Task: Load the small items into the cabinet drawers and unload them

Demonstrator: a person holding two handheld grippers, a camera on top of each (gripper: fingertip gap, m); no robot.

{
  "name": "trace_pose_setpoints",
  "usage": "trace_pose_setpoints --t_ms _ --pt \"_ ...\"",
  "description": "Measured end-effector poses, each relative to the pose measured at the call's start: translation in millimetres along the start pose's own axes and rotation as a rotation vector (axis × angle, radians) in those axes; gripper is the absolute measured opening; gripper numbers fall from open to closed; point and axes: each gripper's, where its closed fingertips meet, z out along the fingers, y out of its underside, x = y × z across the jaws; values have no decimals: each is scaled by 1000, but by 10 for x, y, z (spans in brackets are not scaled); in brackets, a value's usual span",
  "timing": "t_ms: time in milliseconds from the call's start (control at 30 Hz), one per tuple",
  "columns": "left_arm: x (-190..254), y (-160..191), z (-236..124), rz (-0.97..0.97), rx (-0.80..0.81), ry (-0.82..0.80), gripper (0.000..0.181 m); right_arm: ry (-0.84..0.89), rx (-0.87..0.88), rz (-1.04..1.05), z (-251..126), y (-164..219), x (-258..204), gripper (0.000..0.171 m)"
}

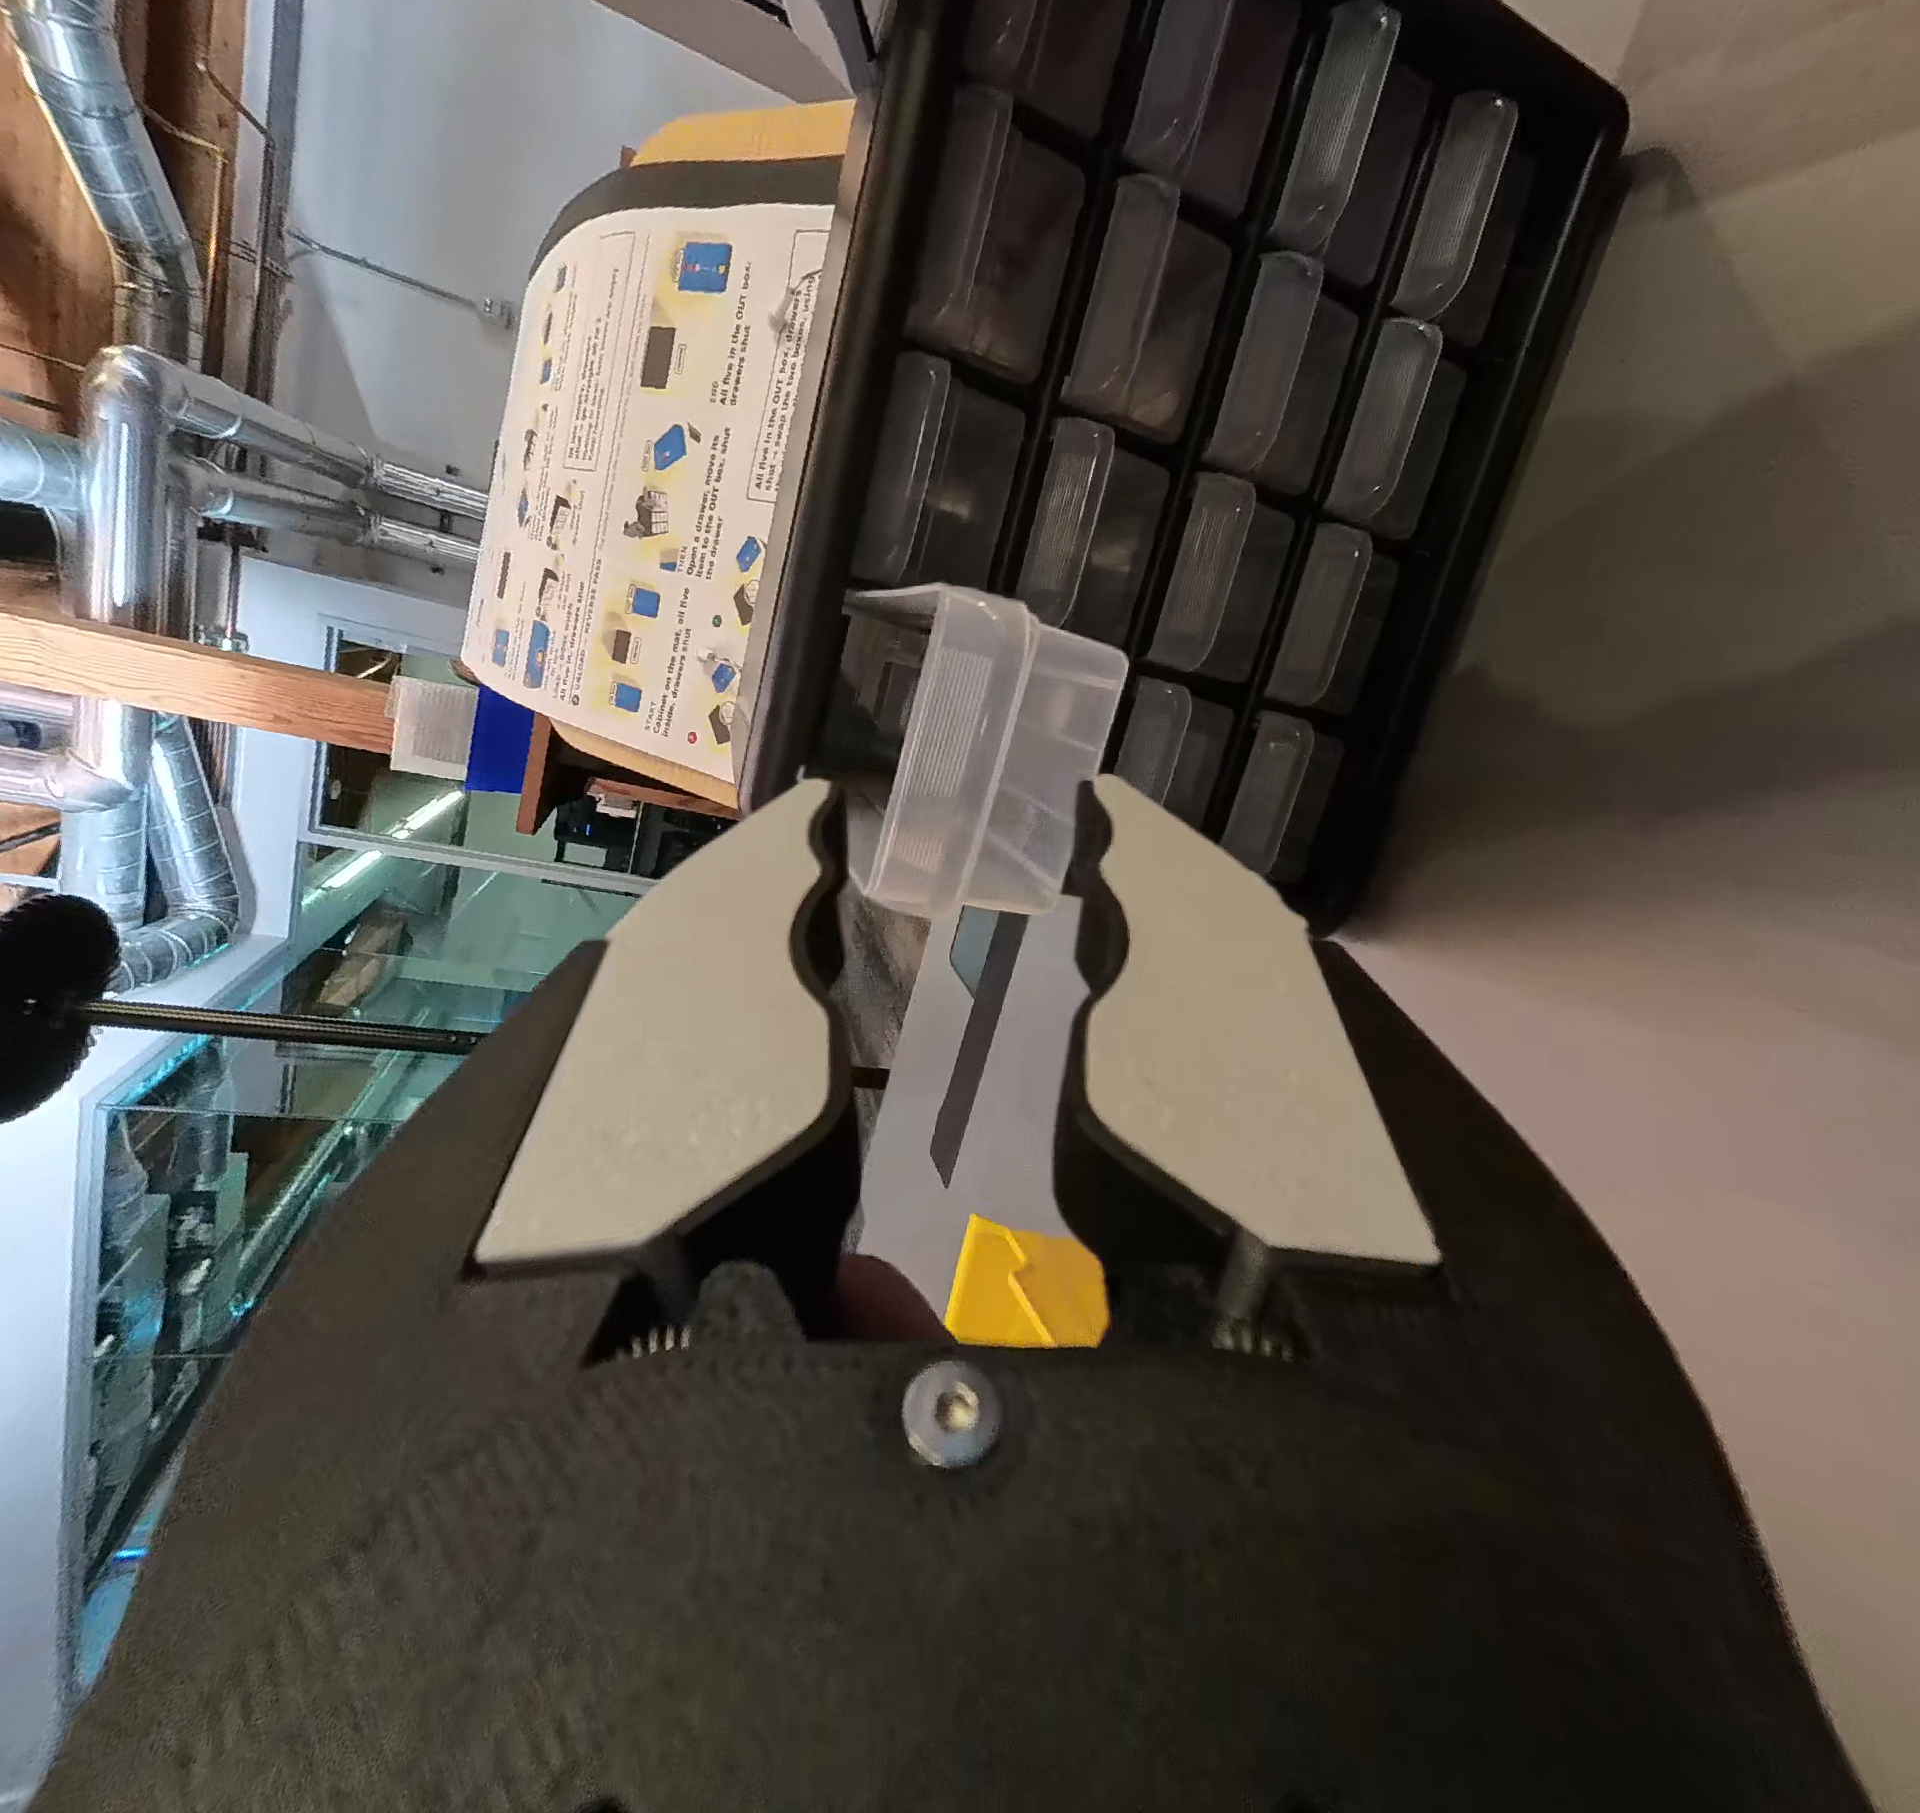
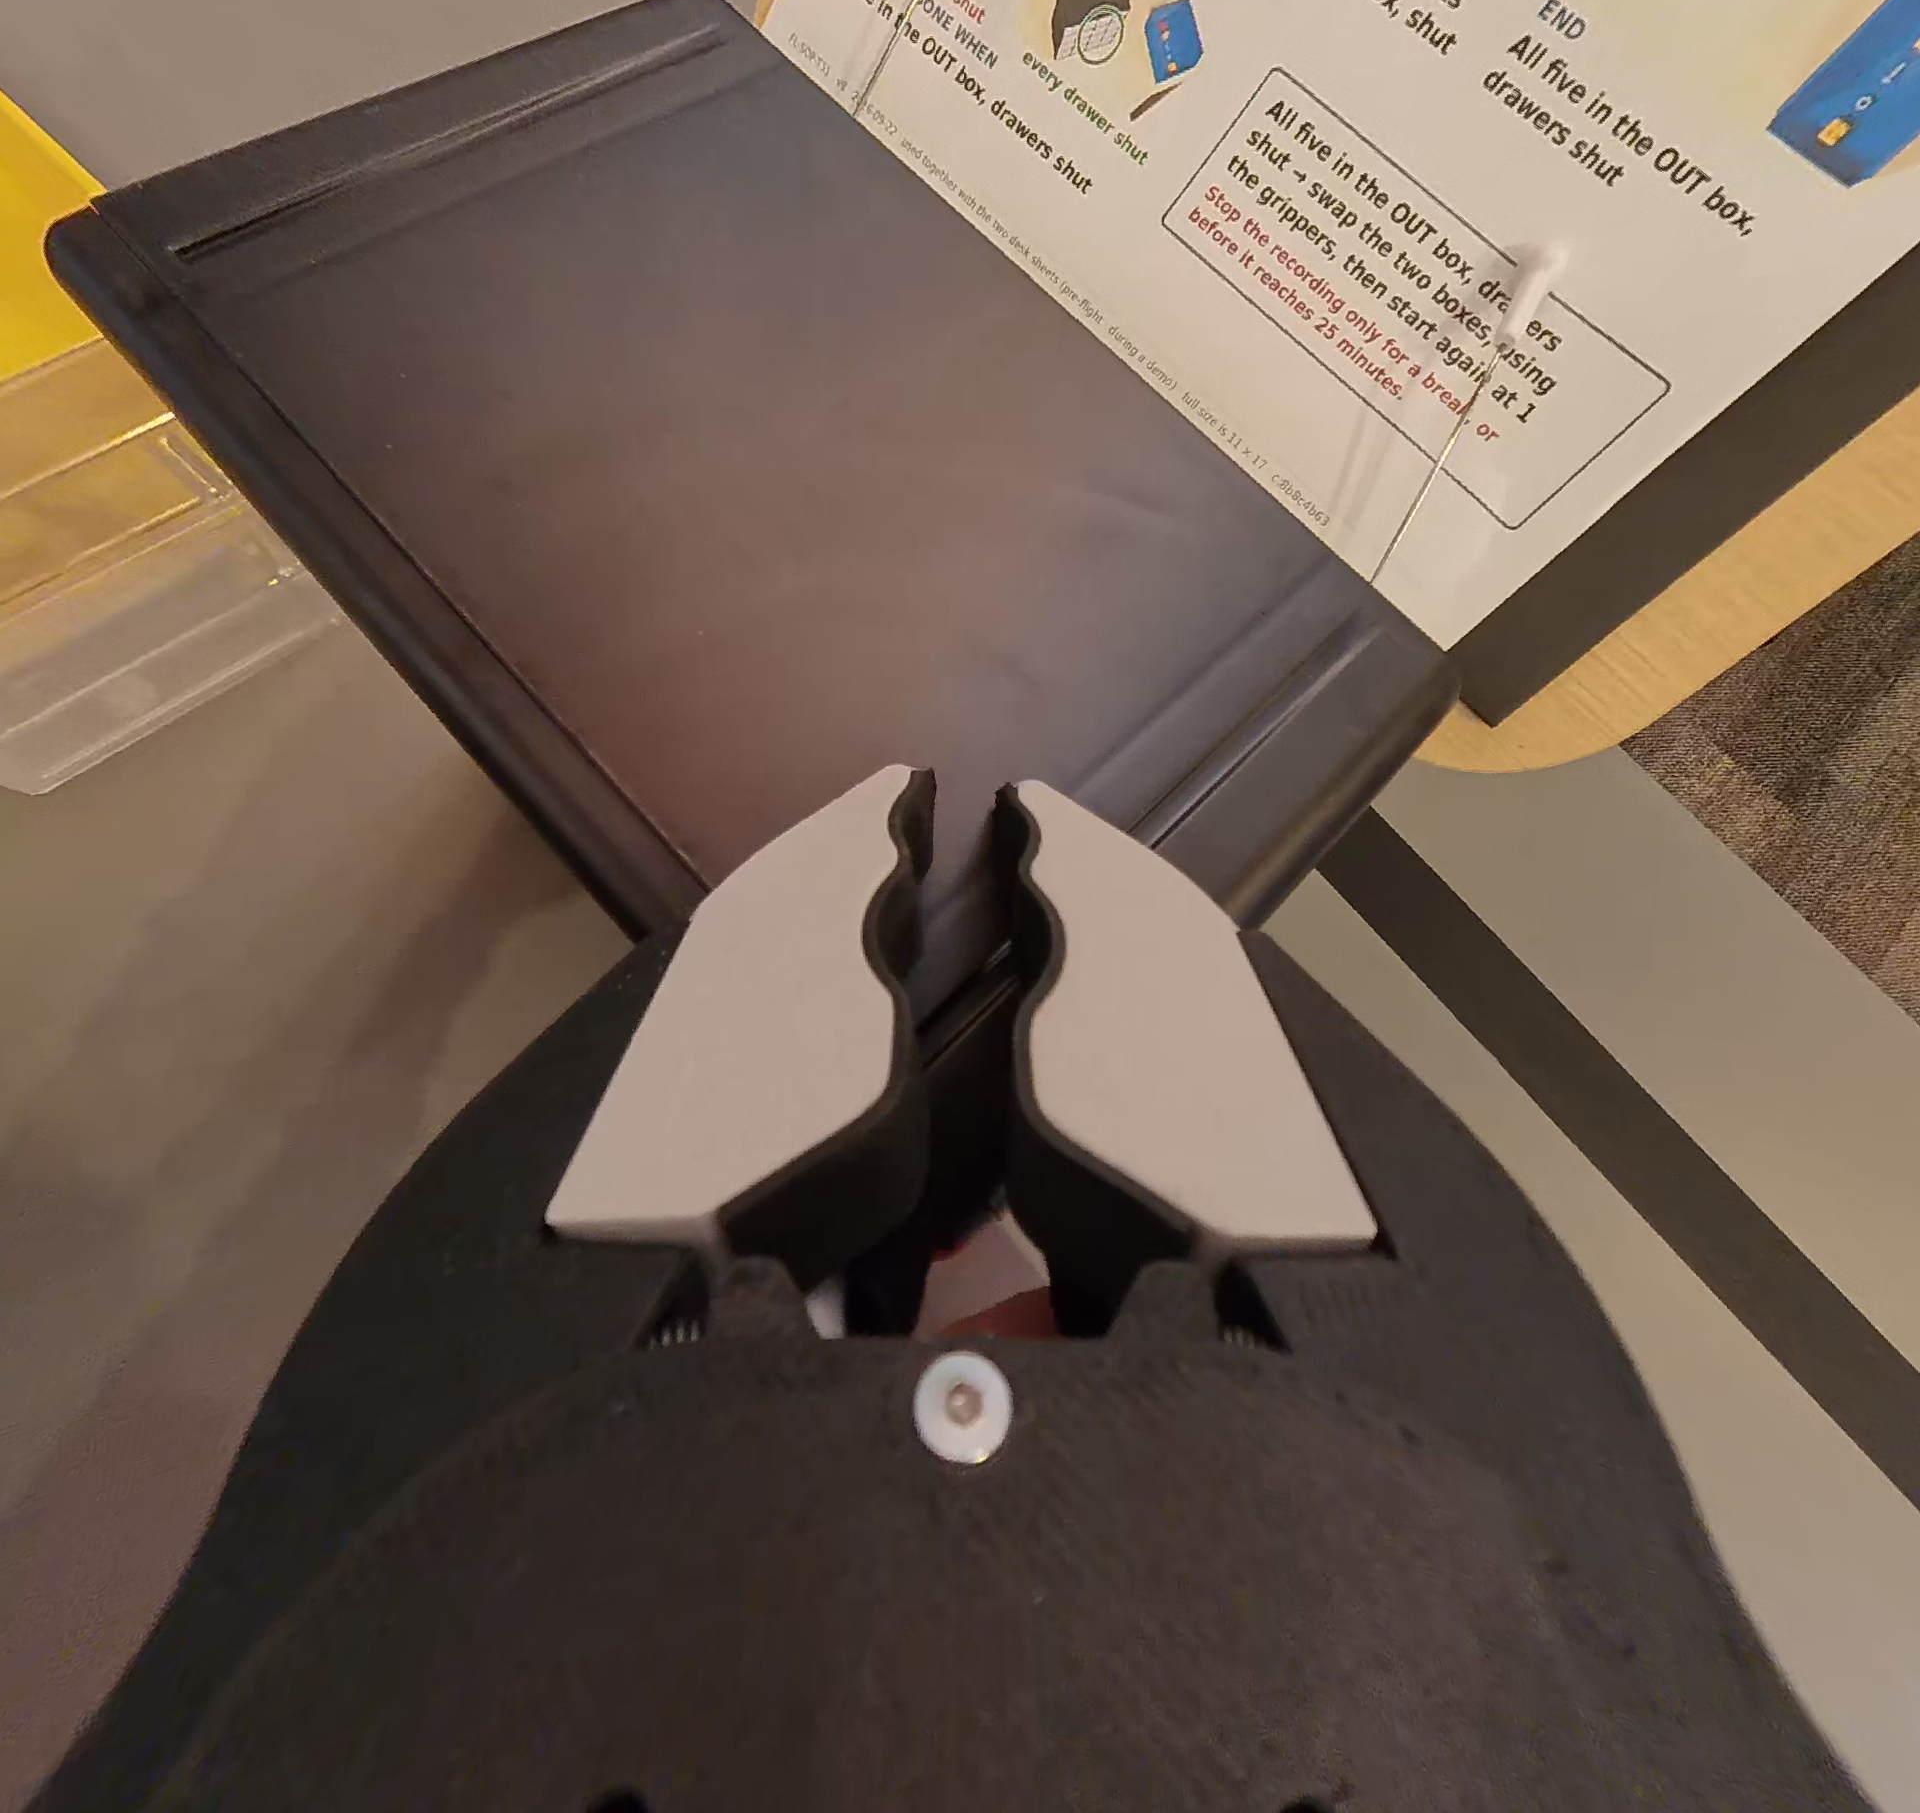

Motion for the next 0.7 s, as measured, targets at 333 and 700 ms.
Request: trace_pose_setpoints --t_ms 333,700 --pt "-546 828 -660 -259 -133 137 40 4 0 -1 -2 1 -1 11" --pt "340 2618 -661 -545 -602 471 28 11 3 2 -6 3 0 11"
